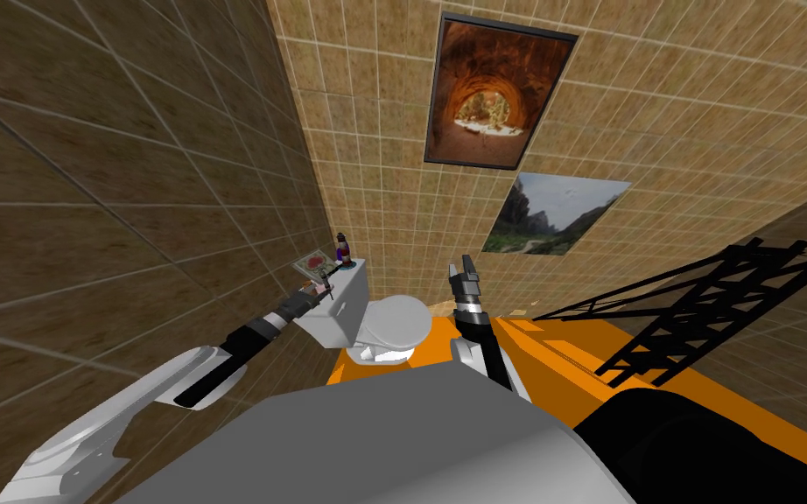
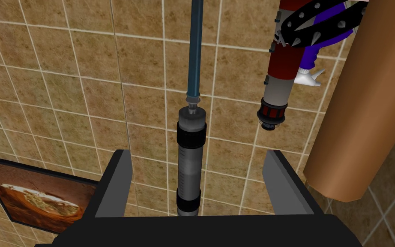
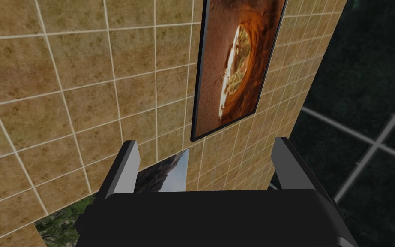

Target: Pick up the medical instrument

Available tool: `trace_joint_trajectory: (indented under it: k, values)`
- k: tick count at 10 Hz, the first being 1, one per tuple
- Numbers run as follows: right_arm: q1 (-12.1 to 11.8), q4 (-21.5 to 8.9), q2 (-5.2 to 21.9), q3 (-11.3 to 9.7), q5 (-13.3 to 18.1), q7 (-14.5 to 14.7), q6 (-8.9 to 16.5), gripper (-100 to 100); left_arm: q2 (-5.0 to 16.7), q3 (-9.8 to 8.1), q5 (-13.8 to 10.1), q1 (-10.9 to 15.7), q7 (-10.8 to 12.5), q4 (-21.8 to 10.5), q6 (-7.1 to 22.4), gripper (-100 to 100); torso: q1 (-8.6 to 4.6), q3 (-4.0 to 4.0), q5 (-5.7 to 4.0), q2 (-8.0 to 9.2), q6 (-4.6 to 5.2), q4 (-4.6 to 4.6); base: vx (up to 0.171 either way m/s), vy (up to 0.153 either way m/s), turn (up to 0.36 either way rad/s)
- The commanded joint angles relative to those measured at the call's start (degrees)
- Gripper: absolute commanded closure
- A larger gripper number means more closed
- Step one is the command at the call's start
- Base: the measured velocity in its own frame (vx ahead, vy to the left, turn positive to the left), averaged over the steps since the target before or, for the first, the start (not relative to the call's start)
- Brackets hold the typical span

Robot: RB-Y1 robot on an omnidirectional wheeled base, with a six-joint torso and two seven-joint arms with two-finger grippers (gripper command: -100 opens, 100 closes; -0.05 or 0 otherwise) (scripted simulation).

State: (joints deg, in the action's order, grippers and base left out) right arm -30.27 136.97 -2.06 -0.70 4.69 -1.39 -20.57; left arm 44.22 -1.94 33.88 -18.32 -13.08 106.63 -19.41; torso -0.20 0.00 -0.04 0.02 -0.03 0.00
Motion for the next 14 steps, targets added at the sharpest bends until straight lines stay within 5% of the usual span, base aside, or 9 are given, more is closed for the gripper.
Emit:
trace_joint_trajectory:
  k: [1, 2, 3, 6, 7, 14]
  values:
    - [0.00, 0.00, 0.00, 0.00, 0.00, 0.00, 0.00, 0, 0.00, 0.00, 0.00, 0.00, 0.00, 0.00, 0.00, -100, 0.00, 0.00, 0.00, 0.00, 0.00, 0.00, 0.003, -0.029, 0.005]
    - [0.00, 0.00, 0.00, 0.00, 0.00, 0.00, 0.00, 0, -0.12, 0.01, 0.04, -0.03, -0.22, -0.12, -0.02, 0, 0.07, 0.01, 0.00, 0.01, 0.00, 0.01, 0.000, 0.000, 0.000]
    - [0.00, 0.00, 0.00, 0.00, 0.00, 0.00, 0.00, 0, -1.44, 1.85, -1.23, 2.84, -1.97, -2.97, -0.45, -100, 0.15, 0.01, 0.02, 0.02, 0.00, 0.01, -0.078, 0.039, -0.053]
    - [0.01, 0.00, 0.01, 0.01, 0.00, 0.00, 0.00, 0, -1.44, 1.85, -1.23, 6.06, -1.97, -7.02, -0.45, -100, 0.30, 0.16, 0.06, 0.26, 0.00, 0.07, -0.063, 0.022, -0.015]
    - [0.00, 0.00, 0.00, 0.00, 0.00, 0.00, 0.00, 0, -2.77, 3.70, -2.49, 8.47, -3.73, -9.19, -0.89, -100, 0.24, 0.09, 0.05, 0.16, -0.02, 0.04, -0.085, 0.010, -0.066]
    - [0.01, 0.00, 0.01, 0.01, 0.00, 0.00, 0.00, 0, -4.10, 5.54, -3.75, 18.22, -5.50, -20.86, -1.32, -100, 0.37, 0.13, 0.08, 0.22, -0.04, 0.05, -0.060, 0.024, -0.016]
